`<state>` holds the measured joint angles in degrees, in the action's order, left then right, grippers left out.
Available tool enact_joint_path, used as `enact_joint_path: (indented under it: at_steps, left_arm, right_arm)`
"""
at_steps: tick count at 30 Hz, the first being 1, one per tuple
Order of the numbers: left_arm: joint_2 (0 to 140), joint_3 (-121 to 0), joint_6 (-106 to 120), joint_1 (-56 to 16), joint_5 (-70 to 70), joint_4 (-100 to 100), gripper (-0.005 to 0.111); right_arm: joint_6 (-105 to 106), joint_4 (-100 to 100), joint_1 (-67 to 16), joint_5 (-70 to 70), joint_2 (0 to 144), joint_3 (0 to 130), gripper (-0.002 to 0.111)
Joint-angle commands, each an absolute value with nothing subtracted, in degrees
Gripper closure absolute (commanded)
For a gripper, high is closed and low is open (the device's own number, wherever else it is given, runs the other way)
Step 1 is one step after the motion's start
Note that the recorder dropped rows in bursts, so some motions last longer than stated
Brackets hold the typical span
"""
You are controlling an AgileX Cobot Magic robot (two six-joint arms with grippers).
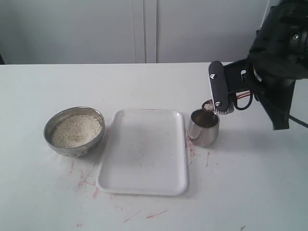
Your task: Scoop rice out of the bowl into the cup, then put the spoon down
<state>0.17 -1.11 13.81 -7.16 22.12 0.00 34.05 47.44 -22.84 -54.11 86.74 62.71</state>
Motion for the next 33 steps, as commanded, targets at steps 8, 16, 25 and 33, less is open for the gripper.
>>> enact_joint_path:
  at_steps: [8, 16, 25, 33]
  left_arm:
    - [0.0, -0.6, 13.5, -7.6, 24.5, 0.0, 0.092]
    - [0.0, -0.6, 13.5, -7.6, 24.5, 0.0, 0.092]
    - [0.0, -0.6, 13.5, -7.6, 24.5, 0.0, 0.092]
    - [0.0, -0.6, 13.5, -7.6, 24.5, 0.0, 0.092]
  right_arm:
    - [34.3, 55.0, -25.3, -55.7, 90.1, 62.5, 0.108]
    - [34.3, 57.7, -25.3, -55.8, 90.4, 62.5, 0.108]
    - [34.4, 58.7, -25.3, -56.1, 90.4, 62.5, 0.108]
    - [35.8, 58.7, -27.4, -56.2, 90.6, 62.5, 0.108]
